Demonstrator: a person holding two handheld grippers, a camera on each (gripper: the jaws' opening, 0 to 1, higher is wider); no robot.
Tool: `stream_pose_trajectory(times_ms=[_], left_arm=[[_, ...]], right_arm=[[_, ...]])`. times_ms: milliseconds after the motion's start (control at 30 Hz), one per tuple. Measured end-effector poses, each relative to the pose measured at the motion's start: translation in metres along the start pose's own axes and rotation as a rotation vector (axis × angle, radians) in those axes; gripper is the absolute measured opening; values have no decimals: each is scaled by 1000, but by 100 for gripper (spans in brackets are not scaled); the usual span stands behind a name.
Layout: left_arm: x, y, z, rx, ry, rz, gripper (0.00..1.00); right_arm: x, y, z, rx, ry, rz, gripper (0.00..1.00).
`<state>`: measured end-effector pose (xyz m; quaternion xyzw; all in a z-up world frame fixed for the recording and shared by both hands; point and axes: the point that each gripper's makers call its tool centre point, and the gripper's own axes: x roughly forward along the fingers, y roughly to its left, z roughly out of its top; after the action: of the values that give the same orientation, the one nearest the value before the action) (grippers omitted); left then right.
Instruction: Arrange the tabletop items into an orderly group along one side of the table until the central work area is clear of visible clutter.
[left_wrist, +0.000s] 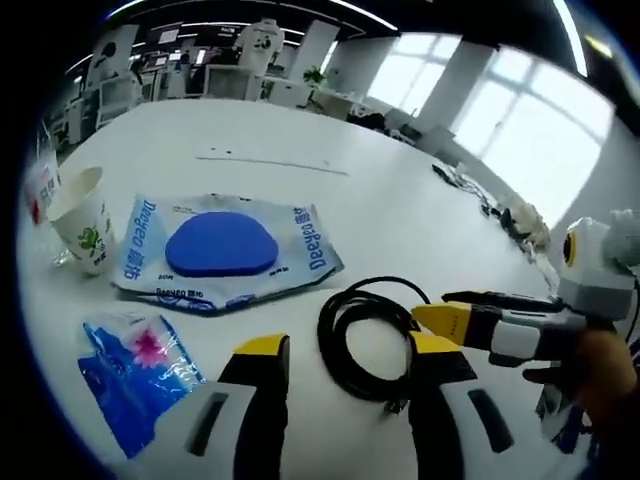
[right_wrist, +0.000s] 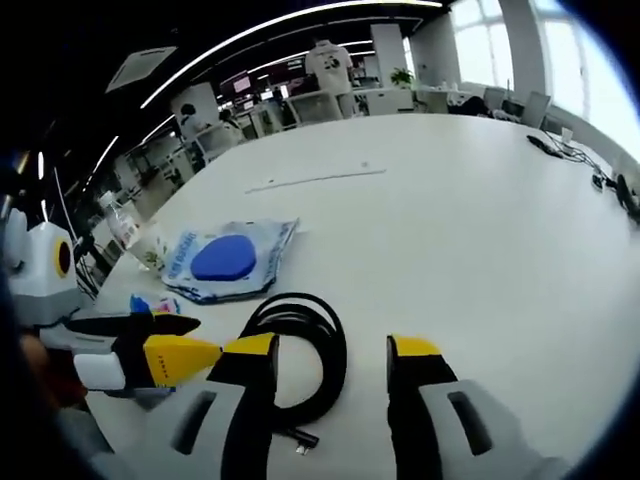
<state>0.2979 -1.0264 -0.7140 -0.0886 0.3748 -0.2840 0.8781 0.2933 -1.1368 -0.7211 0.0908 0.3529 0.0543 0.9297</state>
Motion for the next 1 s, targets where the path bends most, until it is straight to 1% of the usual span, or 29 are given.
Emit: stream_pose_trajectory(times_ms=[100, 133, 200, 267, 333, 367, 400, 433, 500, 533, 600, 733, 767, 800, 867, 1000], left_arm=[[-10, 7, 3, 19, 9, 3, 55], [-13, 9, 4, 18, 10, 3, 58], [-19, 13, 9, 30, 0, 1, 62], [-28, 17, 16, 49, -20, -9, 64], [-37, 21, 23, 46, -42, -22, 64], [-40, 24, 27, 63, -54, -24, 65], [-45, 28, 32, 105, -63, -21, 66], [-47, 30, 34, 110, -63, -24, 67], [-56, 31, 40, 110, -85, -49, 70], [-60, 31, 43, 110, -90, -71, 71], [-66, 33, 45, 116, -95, -77, 73], [-78, 35, 47, 173, -110, -105, 79], [-80, 36, 48, 181, -115, -111, 80], [-83, 36, 49, 199, -124, -129, 81], [-89, 37, 50, 217, -136, -154, 81], [-98, 49, 49, 252, -128, -170, 85]], right_arm=[[-9, 7, 3, -21, 0, 17, 50], [-11, 9, 3, -30, 2, 21, 54], [-15, 14, 2, -42, 7, 31, 59], [-21, 19, 3, -63, 2, 41, 63], [-26, 25, 1, -81, 12, 54, 67], [-28, 27, 1, -85, 14, 58, 69], [-31, 30, 0, -98, 19, 65, 73], [-32, 31, 0, -104, 21, 68, 76], [-37, 39, -2, -110, 29, 83, 81], [-39, 42, -3, -112, 32, 89, 82], [-43, 47, -4, -116, 34, 99, 84], [-52, 66, -8, -110, 43, 134, 90], [-54, 70, -10, -111, 46, 141, 91], [-56, 76, -12, -111, 49, 151, 91], [-60, 85, -15, -94, 49, 164, 91], [-63, 103, -21, -90, 50, 184, 94]])
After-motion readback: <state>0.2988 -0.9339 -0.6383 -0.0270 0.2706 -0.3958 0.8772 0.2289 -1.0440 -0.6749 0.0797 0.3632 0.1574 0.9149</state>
